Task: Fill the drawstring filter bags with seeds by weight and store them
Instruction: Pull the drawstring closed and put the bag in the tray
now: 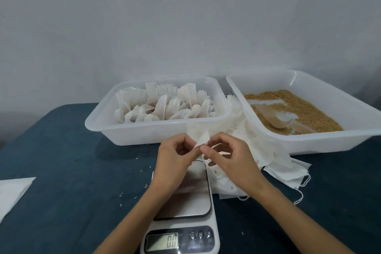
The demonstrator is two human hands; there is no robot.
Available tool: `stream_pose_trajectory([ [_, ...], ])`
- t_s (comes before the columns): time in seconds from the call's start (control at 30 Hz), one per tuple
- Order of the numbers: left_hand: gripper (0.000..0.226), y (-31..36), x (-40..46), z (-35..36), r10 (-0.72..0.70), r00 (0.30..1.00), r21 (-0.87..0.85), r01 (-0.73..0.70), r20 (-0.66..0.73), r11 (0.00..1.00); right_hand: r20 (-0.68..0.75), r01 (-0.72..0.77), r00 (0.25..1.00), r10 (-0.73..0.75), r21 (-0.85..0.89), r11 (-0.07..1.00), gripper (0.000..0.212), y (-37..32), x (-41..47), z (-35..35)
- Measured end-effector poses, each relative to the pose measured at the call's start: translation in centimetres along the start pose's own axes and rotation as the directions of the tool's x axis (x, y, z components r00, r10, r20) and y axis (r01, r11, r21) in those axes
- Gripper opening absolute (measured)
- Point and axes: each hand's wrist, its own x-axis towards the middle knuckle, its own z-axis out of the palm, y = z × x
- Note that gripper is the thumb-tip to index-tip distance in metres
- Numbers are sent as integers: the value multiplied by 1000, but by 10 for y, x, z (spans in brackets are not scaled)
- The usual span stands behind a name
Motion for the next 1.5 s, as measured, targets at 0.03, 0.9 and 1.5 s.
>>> stream_pose_trajectory([
  [0.03, 20, 1, -2, 1, 16, 999, 13, -17, 28, 1000, 4, -14, 1000, 14, 4, 1000, 17, 1, 0, -1],
  [0.9, 35, 9, -4, -5, -93, 989, -13, 92, -117, 996, -35, -71, 996, 86, 317, 946, 41, 4, 6, -15],
  [1.5, 22, 11, -1, -8, -211, 977, -277, 210, 26, 938, -172, -99, 975, 139, 219, 971, 26, 5, 7, -17],
])
